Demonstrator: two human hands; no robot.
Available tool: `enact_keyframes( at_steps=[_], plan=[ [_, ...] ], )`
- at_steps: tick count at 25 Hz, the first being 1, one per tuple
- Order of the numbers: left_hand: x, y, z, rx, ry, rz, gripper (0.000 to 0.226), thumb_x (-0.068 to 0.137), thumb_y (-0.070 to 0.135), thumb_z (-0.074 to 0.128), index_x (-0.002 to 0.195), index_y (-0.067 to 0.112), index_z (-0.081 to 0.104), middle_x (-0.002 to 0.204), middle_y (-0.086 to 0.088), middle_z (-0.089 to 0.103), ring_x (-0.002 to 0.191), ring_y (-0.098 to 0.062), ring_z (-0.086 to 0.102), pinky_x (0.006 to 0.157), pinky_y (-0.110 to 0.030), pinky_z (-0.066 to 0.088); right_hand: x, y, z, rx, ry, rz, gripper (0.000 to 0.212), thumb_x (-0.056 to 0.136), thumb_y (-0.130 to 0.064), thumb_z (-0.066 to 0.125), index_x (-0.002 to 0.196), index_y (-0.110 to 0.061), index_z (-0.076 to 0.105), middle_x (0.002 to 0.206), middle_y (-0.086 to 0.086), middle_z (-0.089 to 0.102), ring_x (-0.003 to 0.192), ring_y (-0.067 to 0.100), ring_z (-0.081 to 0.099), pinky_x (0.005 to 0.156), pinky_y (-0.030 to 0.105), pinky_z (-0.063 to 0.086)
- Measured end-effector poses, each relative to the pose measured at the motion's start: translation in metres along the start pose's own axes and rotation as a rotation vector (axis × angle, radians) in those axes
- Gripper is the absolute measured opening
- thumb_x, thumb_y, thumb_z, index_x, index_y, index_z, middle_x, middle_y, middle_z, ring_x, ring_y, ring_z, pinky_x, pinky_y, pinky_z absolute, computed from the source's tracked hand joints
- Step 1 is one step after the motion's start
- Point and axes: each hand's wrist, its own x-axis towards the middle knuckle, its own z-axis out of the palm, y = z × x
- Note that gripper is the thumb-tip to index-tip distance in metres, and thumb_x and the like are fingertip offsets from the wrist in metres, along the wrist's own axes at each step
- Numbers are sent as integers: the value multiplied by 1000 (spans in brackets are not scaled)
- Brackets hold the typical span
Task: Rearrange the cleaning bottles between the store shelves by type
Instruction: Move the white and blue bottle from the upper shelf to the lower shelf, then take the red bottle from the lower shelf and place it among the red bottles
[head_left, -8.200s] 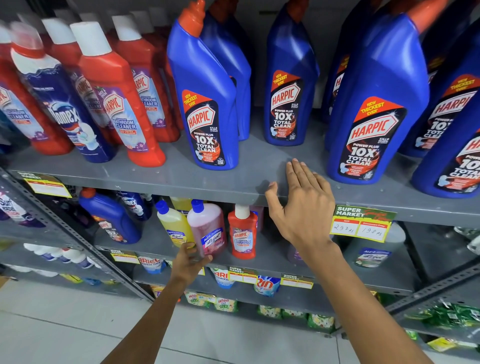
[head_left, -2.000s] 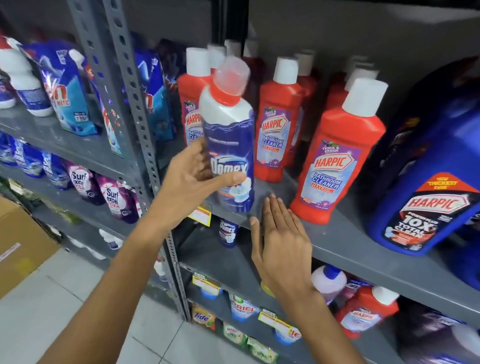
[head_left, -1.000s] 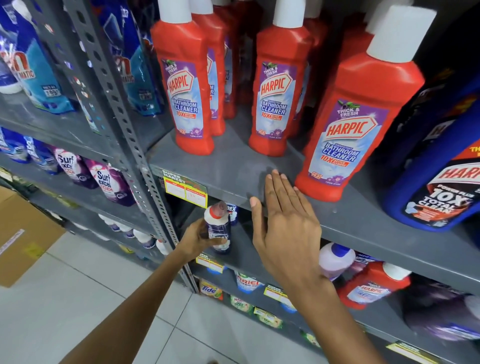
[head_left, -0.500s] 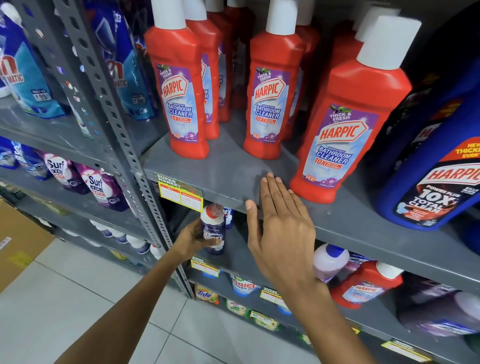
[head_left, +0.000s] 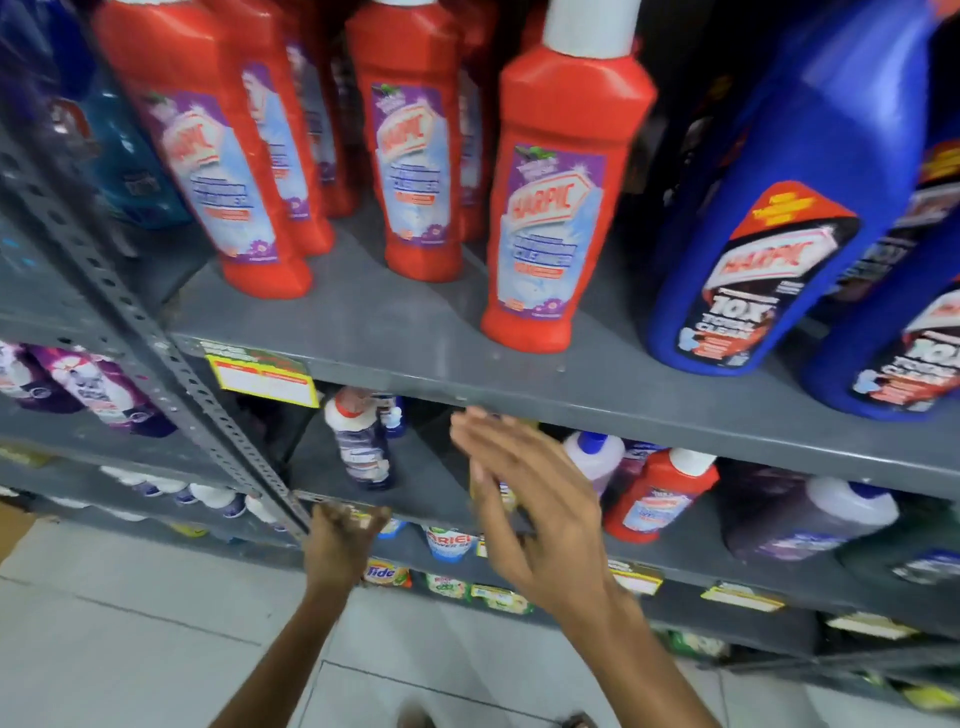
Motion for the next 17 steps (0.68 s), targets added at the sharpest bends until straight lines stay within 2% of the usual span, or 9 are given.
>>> enact_keyframes(
  at_steps=[1,3,5,6,8,10,13,15,17],
  plan=[
    [-28,-5,20,6,-99,46,38,80,11,95,87,0,60,83,-21,68,86,-37,71,79,-44,56,-27,11,-18,29,21,36,36,104,-8,64,138,-16,71,147,-9,70,136,17,68,114,36,52],
    [-81,-5,74,55,-342,208,29,77,13,93,84,2,68,80,-14,76,78,-22,76,73,-32,57,-82,44,-61,-30,41,230,28,105,-14,63,130,-20,74,139,-17,72,128,13,71,105,37,57],
    [-123,17,127,48,-473,391,32,81,15,93,104,3,75,99,-6,81,89,0,76,83,-23,61,-129,85,-104,-153,23,475,28,104,-23,63,130,-22,74,137,-21,71,128,8,68,103,43,58],
    [-138,32,152,24,-497,456,40,84,14,92,118,4,73,110,-4,79,99,0,75,93,-22,60,-149,106,-124,-210,-2,586,31,104,-27,62,134,-24,71,140,-21,69,130,8,66,105,46,57],
    [-160,68,200,-16,-494,511,63,88,15,89,143,3,60,136,-3,69,124,-9,67,111,-26,53,-181,143,-158,-286,-85,766,40,107,-33,59,145,-22,62,151,-16,61,140,15,60,116,44,51],
    [-171,98,234,7,-459,493,81,90,21,88,156,3,45,151,-1,54,138,-13,54,121,-28,41,-204,174,-171,-331,-185,883,52,108,-34,60,157,-17,51,164,-1,52,151,24,51,125,35,40],
    [-169,124,269,17,-407,383,73,85,14,91,144,-1,51,136,-11,67,115,-18,64,106,-19,49,-227,209,-161,-356,-364,870,63,107,-20,64,162,-2,40,173,15,37,159,36,40,131,48,35],
    [-160,131,281,-38,-395,338,69,82,0,91,139,-6,52,124,-19,71,98,-19,69,88,-6,55,-231,223,-153,-364,-527,874,62,112,-20,54,165,-1,29,176,12,20,165,34,29,136,46,24],
    [-149,129,287,-62,-376,326,74,80,-6,90,143,-7,52,126,-24,74,106,-29,73,90,-5,57,-235,232,-152,-418,-615,834,57,114,-22,48,164,0,32,175,12,20,165,34,30,136,46,22]
  ],
)
